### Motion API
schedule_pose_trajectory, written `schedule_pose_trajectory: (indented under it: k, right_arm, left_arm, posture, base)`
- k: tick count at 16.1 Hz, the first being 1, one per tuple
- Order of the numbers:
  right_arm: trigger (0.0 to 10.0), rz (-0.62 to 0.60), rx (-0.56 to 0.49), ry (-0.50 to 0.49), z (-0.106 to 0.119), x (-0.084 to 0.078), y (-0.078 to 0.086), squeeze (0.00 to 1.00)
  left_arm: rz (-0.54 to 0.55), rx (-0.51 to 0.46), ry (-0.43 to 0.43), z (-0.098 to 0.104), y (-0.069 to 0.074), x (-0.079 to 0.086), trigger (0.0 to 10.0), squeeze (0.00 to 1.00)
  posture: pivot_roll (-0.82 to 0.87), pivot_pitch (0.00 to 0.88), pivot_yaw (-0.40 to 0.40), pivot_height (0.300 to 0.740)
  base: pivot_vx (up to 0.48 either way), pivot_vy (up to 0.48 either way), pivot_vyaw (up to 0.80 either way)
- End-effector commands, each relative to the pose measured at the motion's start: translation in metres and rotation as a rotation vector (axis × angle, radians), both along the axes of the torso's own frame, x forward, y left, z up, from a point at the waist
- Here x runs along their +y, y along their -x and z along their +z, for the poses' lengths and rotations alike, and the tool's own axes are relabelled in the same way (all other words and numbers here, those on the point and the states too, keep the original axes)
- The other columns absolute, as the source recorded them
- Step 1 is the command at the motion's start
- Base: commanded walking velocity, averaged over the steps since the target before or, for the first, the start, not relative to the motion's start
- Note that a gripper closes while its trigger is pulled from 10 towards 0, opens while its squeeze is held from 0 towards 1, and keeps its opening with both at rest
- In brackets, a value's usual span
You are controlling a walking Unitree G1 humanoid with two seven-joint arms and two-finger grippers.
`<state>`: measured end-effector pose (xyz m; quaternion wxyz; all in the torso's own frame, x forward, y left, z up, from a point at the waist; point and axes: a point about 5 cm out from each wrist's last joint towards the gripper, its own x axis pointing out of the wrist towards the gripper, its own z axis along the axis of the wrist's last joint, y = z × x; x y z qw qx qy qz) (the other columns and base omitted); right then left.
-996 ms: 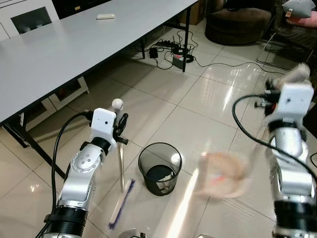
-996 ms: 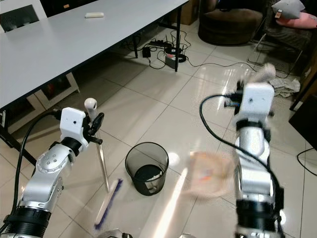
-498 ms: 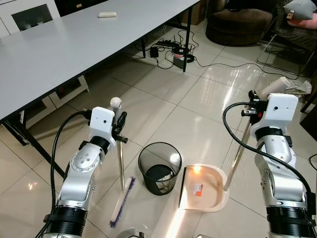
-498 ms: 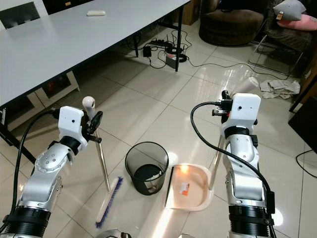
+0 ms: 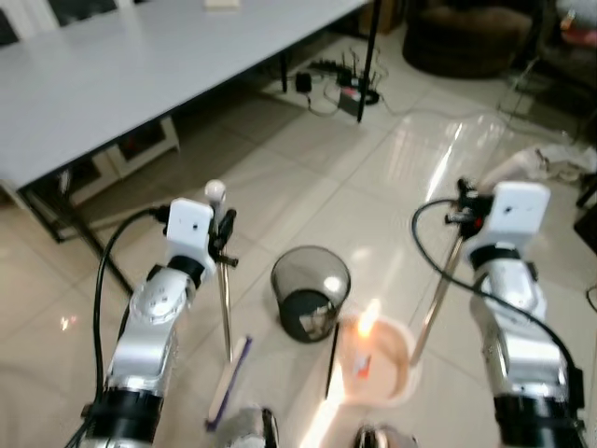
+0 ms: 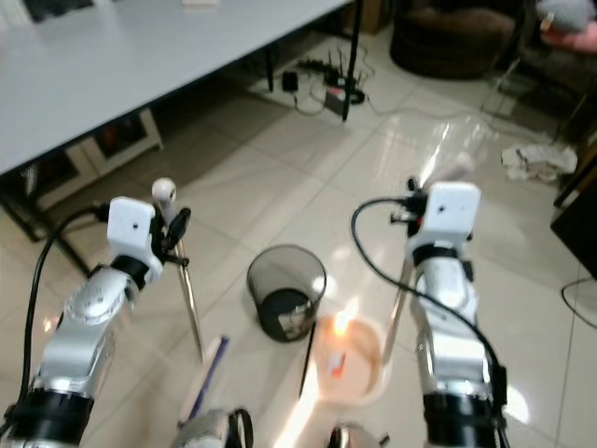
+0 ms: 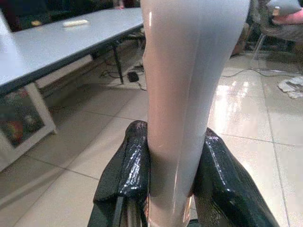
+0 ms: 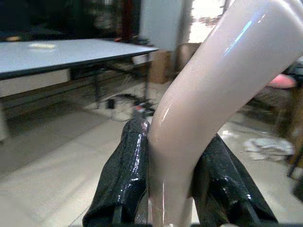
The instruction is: Sweep floor
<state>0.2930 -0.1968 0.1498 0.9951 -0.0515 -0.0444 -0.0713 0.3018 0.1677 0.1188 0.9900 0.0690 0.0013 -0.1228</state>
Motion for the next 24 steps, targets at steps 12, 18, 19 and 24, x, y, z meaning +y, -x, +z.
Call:
schedule_pose_trajectory:
  k: [12, 18, 19, 24]
  right_arm:
    - [10.0, 0.012, 0.001, -0.058, 0.0012, 0.0087, 0.004, 0.0]
    - [10.0, 0.007, 0.004, -0.063, -0.0004, 0.0062, 0.0071, 0.0]
    - [10.0, 0.008, 0.006, -0.061, 0.0001, 0.0061, 0.0066, 0.0]
    - [10.0, 0.022, 0.003, -0.068, 0.002, 0.0095, 0.0034, 0.0]
  left_arm:
    - [-0.015, -0.029, -0.009, 0.008, -0.0005, -0.0002, 10.0, 0.0]
    - [-0.033, -0.02, -0.012, 0.0039, 0.0026, -0.0023, 10.0, 0.0]
    - [-0.035, -0.02, -0.011, 0.0041, 0.0024, -0.0029, 10.0, 0.0]
    - [-0.027, -0.032, -0.009, 0.0079, -0.002, -0.004, 10.0, 0.0]
  posture:
    - [0.01, 0.038, 0.051, 0.74]
    - [0.01, 0.024, 0.05, 0.74]
    - [0.01, 0.02, 0.05, 0.74]
    - [0.01, 0.032, 0.051, 0.74]
  base:
    - [-0.268, 0.0, -0.2]
    - [-0.268, 0.0, -0.77]
    - [-0.266, 0.0, 0.0]
    - [-0.212, 0.0, 0.0]
